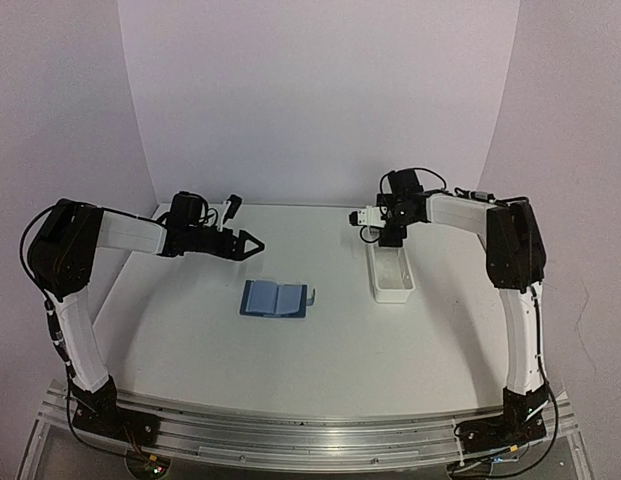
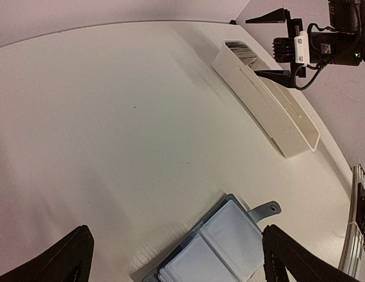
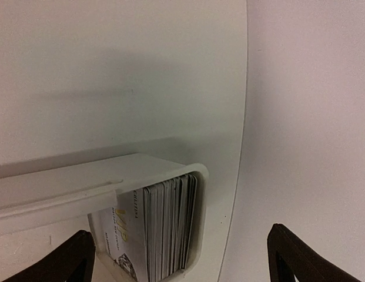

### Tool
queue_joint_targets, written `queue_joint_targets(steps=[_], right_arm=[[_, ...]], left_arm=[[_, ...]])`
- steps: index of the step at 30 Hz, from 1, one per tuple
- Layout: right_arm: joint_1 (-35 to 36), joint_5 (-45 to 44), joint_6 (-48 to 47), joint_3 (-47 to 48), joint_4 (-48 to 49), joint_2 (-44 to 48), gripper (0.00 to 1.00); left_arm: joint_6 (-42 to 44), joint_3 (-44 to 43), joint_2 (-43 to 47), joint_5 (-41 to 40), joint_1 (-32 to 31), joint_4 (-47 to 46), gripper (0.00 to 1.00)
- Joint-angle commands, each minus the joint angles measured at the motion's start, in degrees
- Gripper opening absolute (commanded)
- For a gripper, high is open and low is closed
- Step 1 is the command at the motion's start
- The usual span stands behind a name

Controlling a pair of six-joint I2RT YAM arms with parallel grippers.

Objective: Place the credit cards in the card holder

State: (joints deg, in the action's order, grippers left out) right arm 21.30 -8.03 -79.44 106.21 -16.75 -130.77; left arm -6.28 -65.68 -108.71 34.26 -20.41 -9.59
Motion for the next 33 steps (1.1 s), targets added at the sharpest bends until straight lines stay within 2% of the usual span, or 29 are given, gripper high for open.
queue_joint_targets(steps=[1,11,30,33], right_arm=[[0.3,-3.0,-1.8,3.7,1.8,-2.4,0.98],[0.7,-6.7,-3.2,1.8,8.7,-4.9,0.98],[0.9,-6.8,-3.2,-0.4,8.9,-6.4,0.98],[0.9,-7.0,-2.6,-0.5,8.8,-6.2,0.94]], left_arm=[[-0.1,-2.4,-0.3,-0.3,0.6,-1.6,1.0],[-0.8,-1.6,-0.2,-1.0,0.7,-1.5,1.0],[-1.1,-2.3,-1.4,-1.0,0.8,-1.2,0.99],[-1.1,-2.3,-1.4,-1.0,0.9,-1.2,1.0]])
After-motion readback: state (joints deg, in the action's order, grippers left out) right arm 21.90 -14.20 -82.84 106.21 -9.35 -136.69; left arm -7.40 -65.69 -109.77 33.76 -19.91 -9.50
